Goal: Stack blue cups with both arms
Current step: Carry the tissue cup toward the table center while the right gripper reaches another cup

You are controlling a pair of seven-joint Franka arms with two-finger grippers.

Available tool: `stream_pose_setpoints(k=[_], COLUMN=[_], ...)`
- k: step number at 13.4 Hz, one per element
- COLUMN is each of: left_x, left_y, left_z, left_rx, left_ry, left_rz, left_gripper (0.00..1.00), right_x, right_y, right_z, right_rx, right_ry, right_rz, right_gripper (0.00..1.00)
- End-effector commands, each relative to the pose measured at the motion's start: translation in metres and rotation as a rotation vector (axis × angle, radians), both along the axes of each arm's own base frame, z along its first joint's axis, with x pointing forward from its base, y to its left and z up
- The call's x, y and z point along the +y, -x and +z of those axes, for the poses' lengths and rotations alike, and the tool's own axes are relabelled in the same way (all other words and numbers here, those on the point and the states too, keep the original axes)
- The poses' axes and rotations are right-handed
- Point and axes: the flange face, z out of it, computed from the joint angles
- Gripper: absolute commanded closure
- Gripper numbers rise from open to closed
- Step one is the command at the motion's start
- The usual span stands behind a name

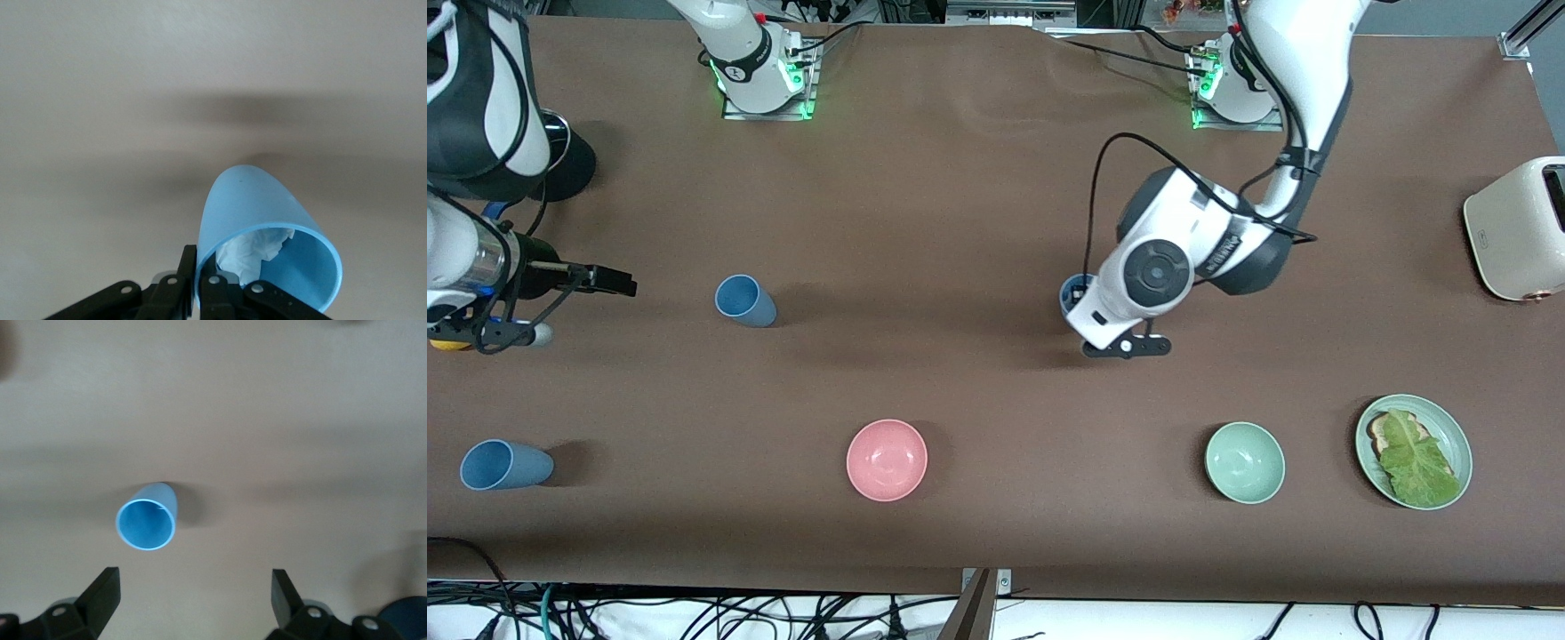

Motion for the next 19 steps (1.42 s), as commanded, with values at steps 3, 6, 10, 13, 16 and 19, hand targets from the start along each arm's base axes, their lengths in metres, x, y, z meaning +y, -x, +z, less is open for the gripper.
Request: stream_pose_setpoints(k=[3,6,10,13,16,19], left_x=[-0.029,-0.051,-0.058,-0.062,-0.071,-0.068], left_y=[0.020,0.037,0.042,0.047,0.059,0.057], left_z=[-0.017,-0.037,-0.041,-0.048,-0.064,-0.054], left_rx=[0.098,0.114,0.117,0.123,0.141,0.122], left_ry=[0.052,0.032,0.028,0.022,0.002,-0.013], left_rz=[0.076,0.038,0.032,0.019,-0.001,-0.007], left_gripper=[1.00,1.00,1.00,1.00,1.00,0.00], right_x=[0.005,0.008,0.009,0.015,0.038,0.050], right_y=[0.056,0.093,0.095,0.088,0.080,0.078], right_z=[-0.048,-0.094,-0.117,-0.134,-0.146,-0.159], right_rx=[-0.100,-0.161,-0.147,-0.154,-0.159,-0.149], right_ry=[0.016,0.024,0.022,0.021,0.018,0.018], right_rz=[-0.011,-0.012,-0.034,-0.054,-0.053,-0.038], right_gripper=[0.00,0.00,0.00,0.00,0.00,0.00])
